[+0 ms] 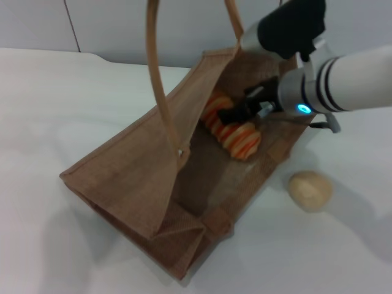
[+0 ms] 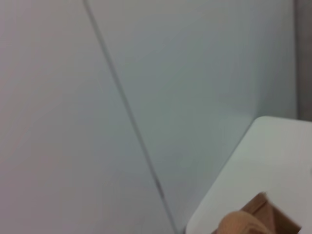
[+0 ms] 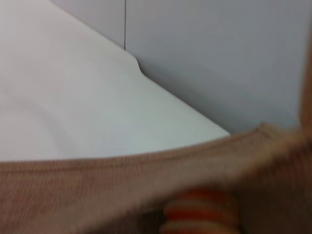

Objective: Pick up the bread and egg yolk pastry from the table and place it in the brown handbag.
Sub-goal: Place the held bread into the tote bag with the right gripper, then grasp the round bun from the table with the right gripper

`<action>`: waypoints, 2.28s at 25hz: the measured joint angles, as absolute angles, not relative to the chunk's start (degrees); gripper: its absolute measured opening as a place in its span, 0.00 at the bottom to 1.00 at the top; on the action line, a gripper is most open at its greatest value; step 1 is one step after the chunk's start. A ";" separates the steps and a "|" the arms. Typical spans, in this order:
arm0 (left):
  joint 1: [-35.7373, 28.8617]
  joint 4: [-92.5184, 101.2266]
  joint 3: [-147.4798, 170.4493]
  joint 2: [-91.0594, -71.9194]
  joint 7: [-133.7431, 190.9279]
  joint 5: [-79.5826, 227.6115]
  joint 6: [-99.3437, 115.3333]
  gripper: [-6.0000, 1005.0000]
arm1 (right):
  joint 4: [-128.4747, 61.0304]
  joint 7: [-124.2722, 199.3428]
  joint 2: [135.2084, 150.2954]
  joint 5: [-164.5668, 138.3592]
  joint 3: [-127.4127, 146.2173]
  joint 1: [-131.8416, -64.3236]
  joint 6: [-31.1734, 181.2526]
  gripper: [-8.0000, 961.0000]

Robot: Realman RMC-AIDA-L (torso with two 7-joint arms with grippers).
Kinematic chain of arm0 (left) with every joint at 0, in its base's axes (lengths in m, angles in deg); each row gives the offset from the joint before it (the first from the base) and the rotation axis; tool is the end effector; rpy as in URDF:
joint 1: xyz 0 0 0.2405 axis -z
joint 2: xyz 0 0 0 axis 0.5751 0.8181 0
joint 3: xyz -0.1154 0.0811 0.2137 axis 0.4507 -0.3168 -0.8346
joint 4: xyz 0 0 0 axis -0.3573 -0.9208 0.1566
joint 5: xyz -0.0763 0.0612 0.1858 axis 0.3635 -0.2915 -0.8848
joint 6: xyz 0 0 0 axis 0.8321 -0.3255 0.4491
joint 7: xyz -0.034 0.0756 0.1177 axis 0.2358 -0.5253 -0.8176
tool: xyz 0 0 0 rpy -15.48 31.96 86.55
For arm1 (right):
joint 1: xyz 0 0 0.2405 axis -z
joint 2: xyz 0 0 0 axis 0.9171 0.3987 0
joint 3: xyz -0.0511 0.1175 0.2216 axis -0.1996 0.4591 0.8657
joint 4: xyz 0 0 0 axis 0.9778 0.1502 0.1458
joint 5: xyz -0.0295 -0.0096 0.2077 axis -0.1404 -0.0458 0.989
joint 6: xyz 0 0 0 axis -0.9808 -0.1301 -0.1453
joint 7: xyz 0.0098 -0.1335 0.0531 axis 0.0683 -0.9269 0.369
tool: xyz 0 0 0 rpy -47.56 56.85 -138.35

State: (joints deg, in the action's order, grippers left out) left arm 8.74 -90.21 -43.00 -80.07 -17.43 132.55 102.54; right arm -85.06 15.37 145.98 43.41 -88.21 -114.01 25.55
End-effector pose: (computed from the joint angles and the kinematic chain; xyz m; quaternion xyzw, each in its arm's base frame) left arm -0.0534 0.3966 0.1318 -0.9387 -0.1013 -0.0605 0.3239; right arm 0.1227 0.4234 -0.0837 -0.9222 0.2498 -0.0288 0.2937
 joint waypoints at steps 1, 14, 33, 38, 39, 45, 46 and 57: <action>8.46 -90.20 -42.83 -80.06 -17.43 131.89 102.32 0.13 | -86.11 15.35 145.95 42.88 -87.63 -113.18 24.39 0.83; 7.50 -88.61 -39.70 -79.93 -17.43 129.43 100.70 0.13 | -109.80 15.06 145.97 34.10 -79.77 -99.62 6.86 0.83; 7.34 -88.88 -39.81 -79.86 -17.43 129.24 100.92 0.12 | -109.84 11.02 146.09 31.82 -80.46 -98.32 -7.62 0.83; 7.40 -89.01 -39.90 -79.86 -17.43 129.24 100.96 0.12 | -106.62 10.44 146.11 31.89 -80.55 -98.80 -7.46 0.82; 7.41 -89.02 -39.94 -79.86 -17.43 129.24 100.97 0.12 | -105.87 10.32 146.10 31.98 -80.55 -98.98 -7.30 0.82; 7.47 -89.04 -40.05 -79.86 -17.43 129.24 101.06 0.13 | -102.67 10.29 146.13 32.08 -80.52 -100.15 -6.30 0.82; 7.49 -89.05 -40.07 -79.87 -17.43 129.24 101.06 0.13 | -102.37 10.29 146.13 32.05 -80.44 -100.24 -6.07 0.82; 7.58 -88.91 -40.17 -79.96 -17.43 129.24 101.13 0.13 | -96.82 10.27 146.17 31.81 -80.81 -102.64 -5.05 0.81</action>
State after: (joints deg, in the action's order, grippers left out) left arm 7.58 -88.91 -40.17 -79.96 -17.43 129.24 101.13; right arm -96.82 10.27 146.17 31.81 -80.81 -102.64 -5.05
